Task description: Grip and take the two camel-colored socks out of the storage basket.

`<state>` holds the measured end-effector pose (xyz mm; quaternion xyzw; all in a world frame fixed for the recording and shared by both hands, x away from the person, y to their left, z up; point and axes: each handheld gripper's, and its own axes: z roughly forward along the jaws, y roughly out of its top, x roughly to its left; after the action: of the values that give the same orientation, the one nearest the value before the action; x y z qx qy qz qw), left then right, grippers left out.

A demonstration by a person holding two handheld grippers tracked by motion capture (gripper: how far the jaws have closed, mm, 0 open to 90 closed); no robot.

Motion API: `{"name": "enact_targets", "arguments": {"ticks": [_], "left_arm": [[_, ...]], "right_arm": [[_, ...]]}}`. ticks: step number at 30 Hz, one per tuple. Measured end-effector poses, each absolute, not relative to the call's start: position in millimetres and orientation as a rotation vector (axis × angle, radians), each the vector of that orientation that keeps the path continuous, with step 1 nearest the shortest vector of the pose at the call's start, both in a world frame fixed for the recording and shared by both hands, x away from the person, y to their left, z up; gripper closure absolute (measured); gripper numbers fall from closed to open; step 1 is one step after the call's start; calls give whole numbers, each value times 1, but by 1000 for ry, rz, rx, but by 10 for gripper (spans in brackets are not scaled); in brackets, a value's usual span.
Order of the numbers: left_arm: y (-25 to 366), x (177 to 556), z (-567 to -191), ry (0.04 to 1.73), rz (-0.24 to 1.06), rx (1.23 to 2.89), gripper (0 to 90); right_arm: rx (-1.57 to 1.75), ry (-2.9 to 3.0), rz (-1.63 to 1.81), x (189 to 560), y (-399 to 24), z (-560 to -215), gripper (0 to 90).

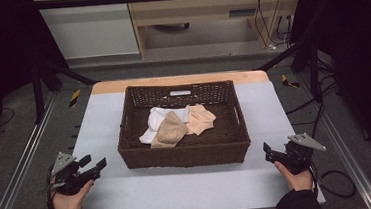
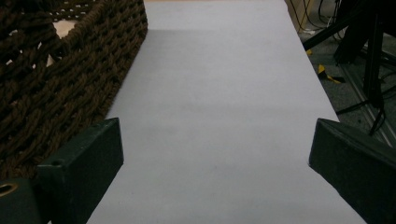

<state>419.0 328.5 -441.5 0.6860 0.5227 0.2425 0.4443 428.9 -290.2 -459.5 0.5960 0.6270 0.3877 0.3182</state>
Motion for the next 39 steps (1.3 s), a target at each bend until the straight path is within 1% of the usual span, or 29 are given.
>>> {"name": "enact_targets", "arguments": {"ticks": [4,22,30,39], "left_arm": [[327,417,-433,1286,616,1691,396],[305,429,-376,1145,642,1627,416],[283,438,-352,1080,658,1632,422],[256,452,-333,1032,639,1637,423]], "right_arm": [[1566,1648,1001,428,-289,-459,31],[1538,1643,951,427,-288,-459,45],[1520,1633,948,426,-289,-458,40],[1512,1629,958,427,-286,-457,36]]}}
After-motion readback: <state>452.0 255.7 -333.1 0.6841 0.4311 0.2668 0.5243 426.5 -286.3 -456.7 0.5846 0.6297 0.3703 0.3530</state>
